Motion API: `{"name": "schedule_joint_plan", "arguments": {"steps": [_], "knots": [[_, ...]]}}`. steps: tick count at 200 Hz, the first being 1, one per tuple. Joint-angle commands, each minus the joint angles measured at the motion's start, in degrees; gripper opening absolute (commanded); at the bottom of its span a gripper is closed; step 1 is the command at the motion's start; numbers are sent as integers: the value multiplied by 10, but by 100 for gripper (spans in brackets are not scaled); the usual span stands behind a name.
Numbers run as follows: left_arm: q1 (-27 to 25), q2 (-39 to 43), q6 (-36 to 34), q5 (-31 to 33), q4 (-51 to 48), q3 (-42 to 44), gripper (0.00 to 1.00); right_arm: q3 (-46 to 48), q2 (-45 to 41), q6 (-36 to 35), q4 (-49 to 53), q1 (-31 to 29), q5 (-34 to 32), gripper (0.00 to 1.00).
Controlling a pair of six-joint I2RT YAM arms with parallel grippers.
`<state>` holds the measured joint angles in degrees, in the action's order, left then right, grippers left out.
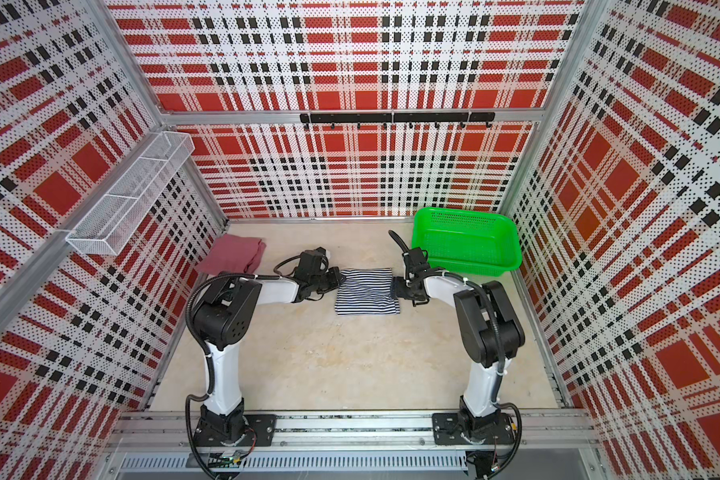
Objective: Fold and stack the tank tops
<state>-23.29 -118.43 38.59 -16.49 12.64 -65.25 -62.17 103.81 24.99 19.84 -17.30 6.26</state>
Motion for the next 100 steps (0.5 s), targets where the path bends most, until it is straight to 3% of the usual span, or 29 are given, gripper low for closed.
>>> {"name": "schedule_joint_plan", "arguments": {"steps": [1,12,16,47,62,100], "knots": [[-5,25,-1,1,-10,-3,0,14,-44,-2,6,23,14,71],[-9,31,0,-4,-10,-6,0,13,-52,-9,2,24,46,73],[-11,35,0,-6,-10,-7,5,14,-55,-11,-1,24,61,73],[-13,74,-2,-18,-20,-6,77,-4,-44,-24,-18,25,163,83],[-9,101,-19,-10,-50,-5,100,-12,-29,-26,-25,24,193,87],[8,155,-47,2,-105,59,98,-24,4,-18,-18,25,208,92]]}}
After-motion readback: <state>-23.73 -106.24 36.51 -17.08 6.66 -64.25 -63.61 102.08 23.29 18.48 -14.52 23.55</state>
